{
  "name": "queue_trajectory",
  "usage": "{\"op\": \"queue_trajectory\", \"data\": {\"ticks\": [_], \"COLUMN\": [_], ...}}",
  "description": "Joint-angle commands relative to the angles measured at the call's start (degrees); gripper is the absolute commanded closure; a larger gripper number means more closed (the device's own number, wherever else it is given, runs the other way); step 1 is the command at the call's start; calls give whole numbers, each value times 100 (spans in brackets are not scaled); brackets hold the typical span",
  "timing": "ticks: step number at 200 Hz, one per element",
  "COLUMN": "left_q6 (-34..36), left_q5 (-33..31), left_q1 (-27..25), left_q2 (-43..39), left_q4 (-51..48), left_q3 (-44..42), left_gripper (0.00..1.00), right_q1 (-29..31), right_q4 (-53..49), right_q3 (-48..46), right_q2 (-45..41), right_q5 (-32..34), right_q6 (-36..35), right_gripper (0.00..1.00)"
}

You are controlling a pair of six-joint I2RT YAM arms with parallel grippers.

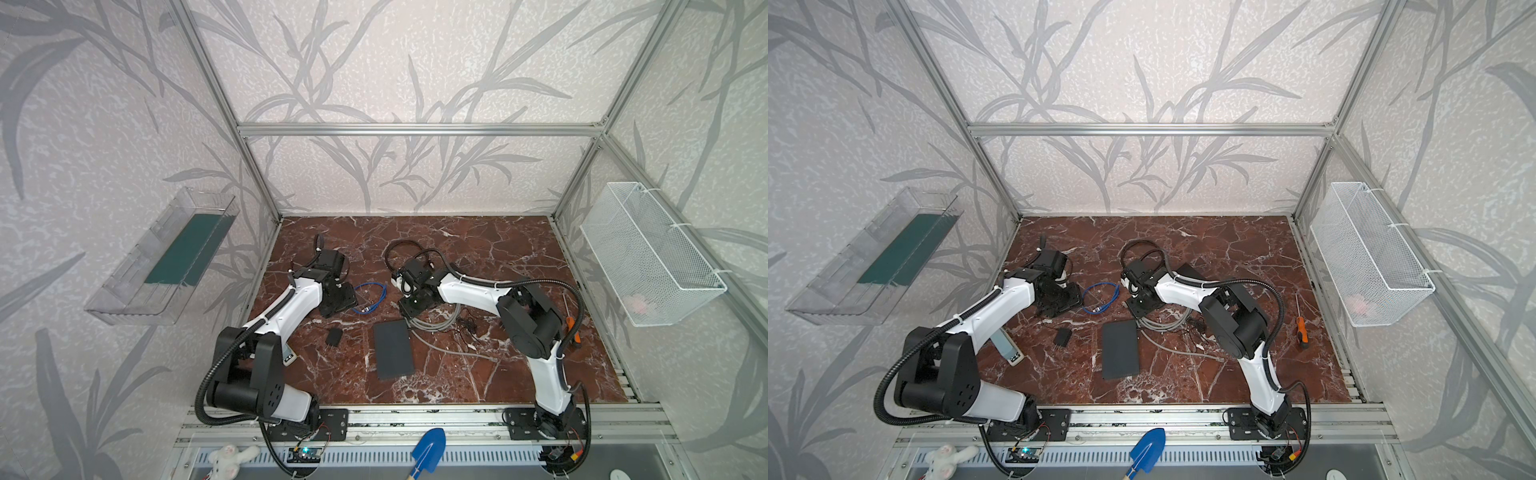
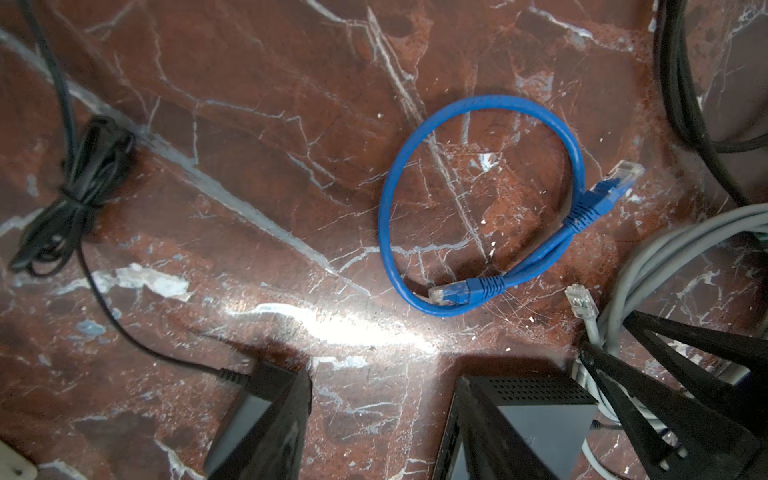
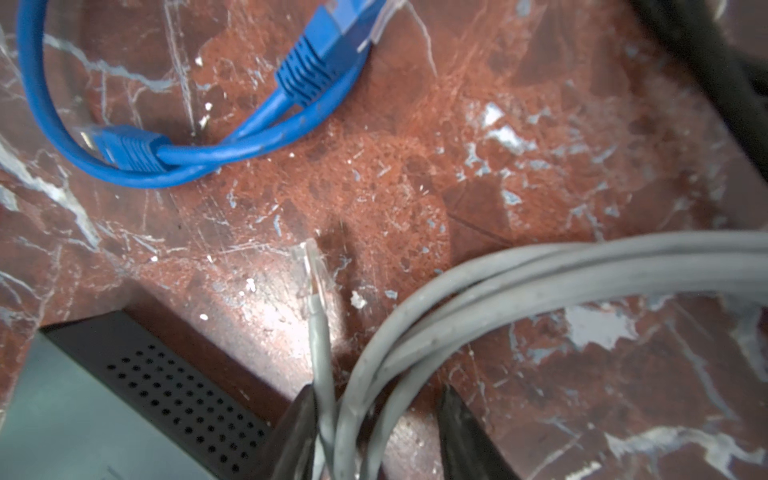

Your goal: Insert the plug into the switch port

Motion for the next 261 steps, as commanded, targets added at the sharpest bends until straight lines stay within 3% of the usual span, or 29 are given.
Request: {"op": "queue_trajectory", "data": {"ticks": [1,34,66,94,189,261], "left_q6": [854,2717,3493,3657,3755,4230], "left_q5": [-205,233,978,1479,1001,870], "left_q1": [-100,-259,-403,-531,-899,-857], "left_q2": [258,815,1490,2025,2775,2756], "left_q4": [233,247,329,305,299,-77], "left_q3": [379,1062,1447,1744,2029,2512], "left_gripper": [41,43,47,49,62,91], "right_q1": [-62,-279,-509,-731,-920,-989], "right_q4": [-186,-151,-100,-119,-121,-285], "right_q3": [75,-106,-414,-678,-901,-512], "right_q2": [-29,-594,-1153,-1452,-1660,-1644], "right_q5": [-29,-444,-638,-571,-522,-752], "right_q6": [55,144,239,305,486,471], "right_gripper": [44,36,35,35,37,38]}}
